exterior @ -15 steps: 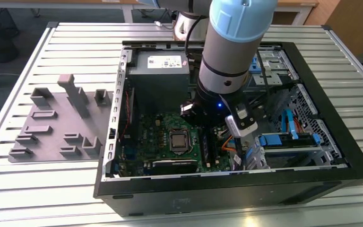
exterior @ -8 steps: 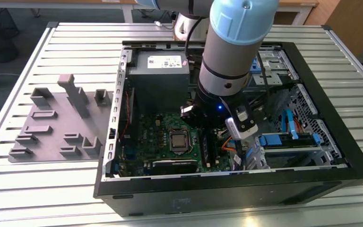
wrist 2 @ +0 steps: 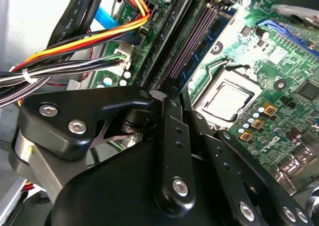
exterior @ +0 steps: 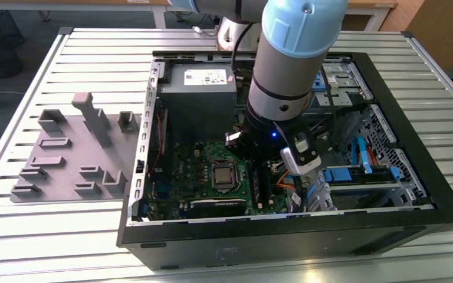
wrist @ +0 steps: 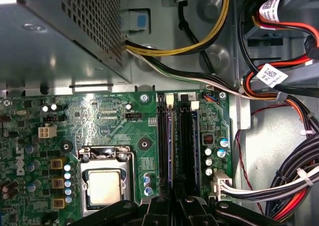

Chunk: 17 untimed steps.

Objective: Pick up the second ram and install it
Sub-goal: 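Insert the second ram into the second slot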

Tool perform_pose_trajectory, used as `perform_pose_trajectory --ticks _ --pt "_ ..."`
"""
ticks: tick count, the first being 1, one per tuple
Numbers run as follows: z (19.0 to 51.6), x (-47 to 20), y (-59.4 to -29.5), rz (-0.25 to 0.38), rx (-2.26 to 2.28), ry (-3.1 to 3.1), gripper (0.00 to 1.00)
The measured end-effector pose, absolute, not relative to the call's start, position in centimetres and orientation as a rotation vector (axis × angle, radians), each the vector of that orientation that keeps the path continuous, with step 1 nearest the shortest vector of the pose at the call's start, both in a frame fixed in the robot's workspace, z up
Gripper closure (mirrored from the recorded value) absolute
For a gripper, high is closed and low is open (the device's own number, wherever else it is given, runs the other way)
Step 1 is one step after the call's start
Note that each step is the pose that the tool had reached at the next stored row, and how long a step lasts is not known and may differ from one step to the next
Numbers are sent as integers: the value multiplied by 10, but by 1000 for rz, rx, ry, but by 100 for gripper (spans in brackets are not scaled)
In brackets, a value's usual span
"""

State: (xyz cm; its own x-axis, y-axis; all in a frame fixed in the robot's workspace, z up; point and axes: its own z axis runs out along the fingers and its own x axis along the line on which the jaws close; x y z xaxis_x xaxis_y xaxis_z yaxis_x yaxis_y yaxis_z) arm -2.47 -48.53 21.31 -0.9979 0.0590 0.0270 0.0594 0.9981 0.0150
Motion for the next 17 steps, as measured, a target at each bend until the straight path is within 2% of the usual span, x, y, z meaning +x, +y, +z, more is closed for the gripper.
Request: perform_pose_trajectory --ticks 17 --pt "211 -25 -485 -26 -93 -3114 86"
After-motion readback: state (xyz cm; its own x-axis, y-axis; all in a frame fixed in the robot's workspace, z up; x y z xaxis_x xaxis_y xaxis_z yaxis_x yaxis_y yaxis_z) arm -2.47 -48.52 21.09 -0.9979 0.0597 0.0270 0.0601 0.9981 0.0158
